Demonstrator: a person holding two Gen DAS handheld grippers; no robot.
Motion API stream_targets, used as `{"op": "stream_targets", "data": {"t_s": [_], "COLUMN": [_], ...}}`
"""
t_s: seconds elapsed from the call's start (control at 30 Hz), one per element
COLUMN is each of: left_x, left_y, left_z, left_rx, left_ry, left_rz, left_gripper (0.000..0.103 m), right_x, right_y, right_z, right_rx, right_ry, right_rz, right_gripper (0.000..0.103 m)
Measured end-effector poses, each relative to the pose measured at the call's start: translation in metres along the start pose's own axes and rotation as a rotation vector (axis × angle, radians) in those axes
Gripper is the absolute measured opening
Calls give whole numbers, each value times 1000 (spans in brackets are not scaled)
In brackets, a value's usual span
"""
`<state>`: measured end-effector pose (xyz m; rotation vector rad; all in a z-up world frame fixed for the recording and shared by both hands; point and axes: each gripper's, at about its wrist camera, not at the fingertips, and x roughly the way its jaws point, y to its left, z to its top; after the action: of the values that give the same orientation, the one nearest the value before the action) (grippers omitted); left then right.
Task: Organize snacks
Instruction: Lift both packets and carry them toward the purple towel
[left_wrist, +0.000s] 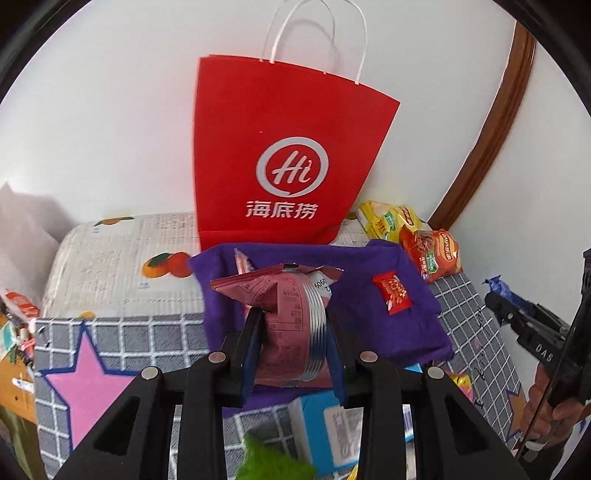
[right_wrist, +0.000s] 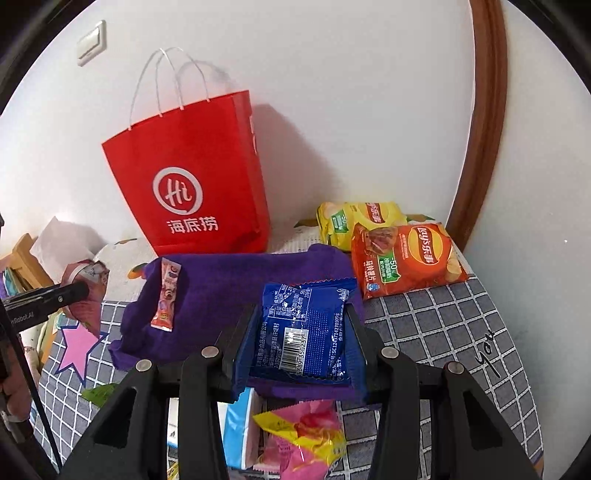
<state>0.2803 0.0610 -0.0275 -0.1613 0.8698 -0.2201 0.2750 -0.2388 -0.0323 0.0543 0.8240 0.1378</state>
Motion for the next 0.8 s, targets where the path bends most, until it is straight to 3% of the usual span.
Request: {"op": "stream_targets", "data": {"t_s": [0.5, 0.8], "left_x": [46, 63], "left_y": [3, 11], "left_z": [-6, -8], "left_rx": [52, 38], "left_ry": [61, 95], "left_rz": [-18, 1], "left_gripper": [31, 31], "right_x": [56, 89], "right_y": [-1, -11], "right_z": [-7, -17], "right_rx": [-17, -12], "right_ry": [105, 210], "right_rz": [-46, -16], "right_gripper": [44, 44]}}
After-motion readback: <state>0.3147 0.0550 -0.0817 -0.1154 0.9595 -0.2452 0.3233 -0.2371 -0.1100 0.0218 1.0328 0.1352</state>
